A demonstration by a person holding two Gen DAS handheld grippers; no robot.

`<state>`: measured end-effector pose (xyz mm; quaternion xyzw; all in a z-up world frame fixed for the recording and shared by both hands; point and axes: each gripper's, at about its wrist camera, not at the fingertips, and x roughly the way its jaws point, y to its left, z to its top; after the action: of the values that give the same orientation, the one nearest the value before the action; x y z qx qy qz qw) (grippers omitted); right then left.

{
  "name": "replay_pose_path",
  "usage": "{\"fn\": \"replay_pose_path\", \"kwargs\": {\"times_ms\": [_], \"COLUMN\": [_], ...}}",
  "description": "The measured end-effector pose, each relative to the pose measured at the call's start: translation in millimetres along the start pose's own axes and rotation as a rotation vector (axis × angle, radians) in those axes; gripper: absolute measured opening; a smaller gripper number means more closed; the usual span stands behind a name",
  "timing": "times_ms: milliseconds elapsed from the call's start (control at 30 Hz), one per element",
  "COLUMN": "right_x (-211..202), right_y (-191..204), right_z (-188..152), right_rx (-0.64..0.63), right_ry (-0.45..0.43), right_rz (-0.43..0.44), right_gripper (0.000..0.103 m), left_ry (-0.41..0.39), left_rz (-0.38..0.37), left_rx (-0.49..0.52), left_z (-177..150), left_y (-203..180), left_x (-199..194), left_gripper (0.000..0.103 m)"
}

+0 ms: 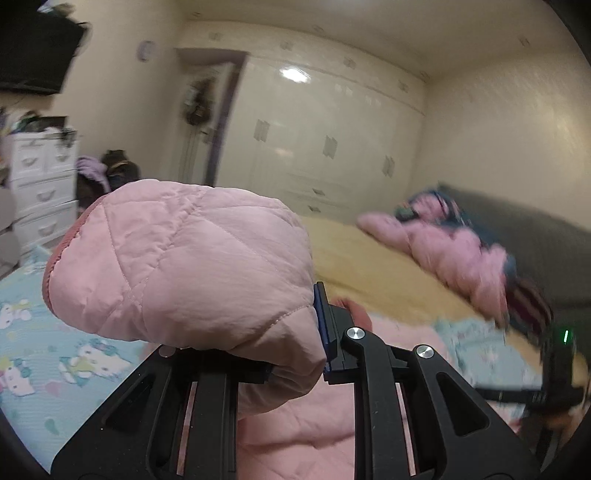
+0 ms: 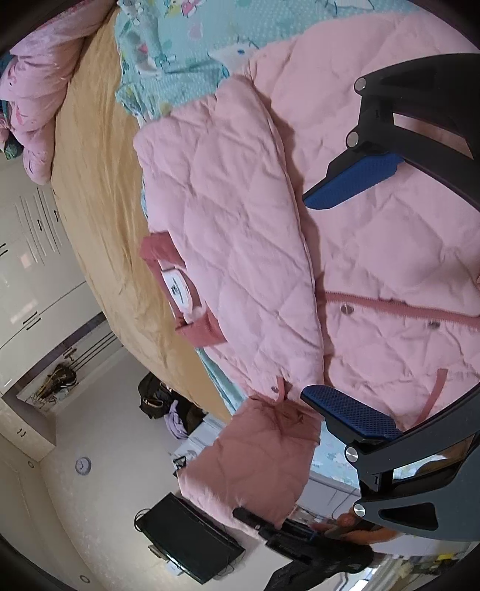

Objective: Fold large clothes

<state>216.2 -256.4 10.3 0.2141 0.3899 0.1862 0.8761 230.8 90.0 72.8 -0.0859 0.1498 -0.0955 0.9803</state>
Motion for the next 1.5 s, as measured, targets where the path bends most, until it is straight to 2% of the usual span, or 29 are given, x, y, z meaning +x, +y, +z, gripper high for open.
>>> {"fn": "replay_pose_path", "kwargs": {"times_ms": [133,367,533,767,900,1033,1067,1133,1233,1300,1500], "right_x": [-2,-3,-1,-6,-9,-11,-11,-11,-11,-9,-3], "right_y": [-13,-31,-36,-50,-56,-62,-63,-65,-67,-67,-63], "right_z": [2,4,4,4,4,2,2,1,1,1,-1], "right_rx": [0.038,0.105,0.145,0.213,0.245,0.271,0.279,0.289,0.306,0.307,0.310], "right_ry": [-0.013,-0.019,-0.017,-0.023,-0.028,-0.026,-0.027,-0.025,-0.020,-0.006,0.013], "right_rz": [-0.020,-0.038,-0.037,-0.051,-0.051,-0.042,-0.039,-0.034,-0.023,-0.011,0.036], "right_gripper": [0.095,0.095,0.095,0.095,0.095,0.095,0.095,0.095,0.095,0.095,0.095], "left_ry": [0.122,0.334,0.406,0.458,0.472,0.490,0.494,0.499,0.508,0.520,0.545], "left_rz": [-0.056,-0.095,-0.094,-0.132,-0.166,-0.226,-0.240,-0.253,-0.260,-0.279,-0.350], "left_rx": [0.108,0.264,0.383,0.508,0.515,0.478,0.493,0.539,0.591,0.586,0.544], "left_z": [-35,-97,-125,-143,-144,-142,-143,-147,-152,-151,-138], "left_y": [-33,-66,-84,-97,-101,-102,-106,-115,-127,-128,-126], "left_x": [30,72,84,85,85,82,80,75,70,67,58], "left_gripper": [0.011,0.011,0.016,0.022,0.031,0.056,0.060,0.076,0.088,0.093,0.094]}}
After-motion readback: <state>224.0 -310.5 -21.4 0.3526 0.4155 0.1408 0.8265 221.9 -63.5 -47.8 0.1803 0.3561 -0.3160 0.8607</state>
